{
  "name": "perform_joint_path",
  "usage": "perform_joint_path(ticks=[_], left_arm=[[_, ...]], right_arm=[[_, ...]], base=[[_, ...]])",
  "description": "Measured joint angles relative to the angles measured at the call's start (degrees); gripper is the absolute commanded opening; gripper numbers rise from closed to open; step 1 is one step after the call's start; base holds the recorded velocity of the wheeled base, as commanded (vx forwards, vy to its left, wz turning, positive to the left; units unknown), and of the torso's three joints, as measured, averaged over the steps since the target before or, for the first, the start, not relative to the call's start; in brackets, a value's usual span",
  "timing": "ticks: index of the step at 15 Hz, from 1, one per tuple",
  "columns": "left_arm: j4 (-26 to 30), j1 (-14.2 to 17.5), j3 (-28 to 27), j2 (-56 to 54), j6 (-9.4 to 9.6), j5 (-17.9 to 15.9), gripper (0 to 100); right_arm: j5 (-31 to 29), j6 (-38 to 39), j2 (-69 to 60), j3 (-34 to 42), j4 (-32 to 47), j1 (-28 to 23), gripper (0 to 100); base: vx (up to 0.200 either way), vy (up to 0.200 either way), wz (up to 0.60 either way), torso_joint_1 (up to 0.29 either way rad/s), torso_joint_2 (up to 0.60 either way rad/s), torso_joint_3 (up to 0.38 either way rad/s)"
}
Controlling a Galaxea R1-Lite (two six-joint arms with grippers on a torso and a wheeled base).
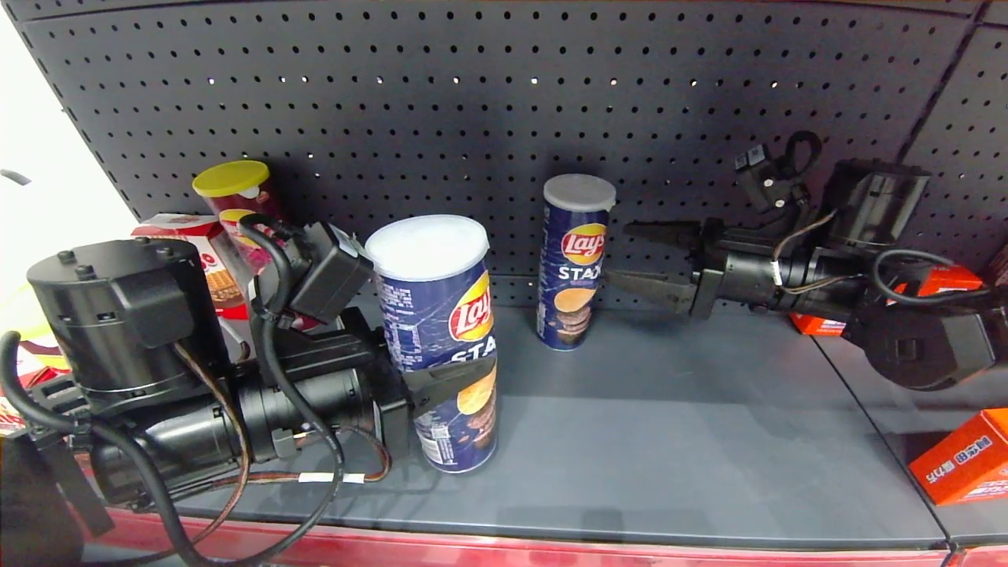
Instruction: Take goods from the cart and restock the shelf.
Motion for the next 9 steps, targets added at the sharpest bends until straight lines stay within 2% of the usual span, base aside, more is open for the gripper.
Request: perform_joint_path(ticks=[9], left_arm=[[0.1,0.8,-0.9,0.4,-0.09,0.0,0]], right_arm=[[0.0,-0.1,8.7,-6.0,-0.2,0.2,100]], base=[[0.0,0.0,0.0,0.0,0.0,0.0]])
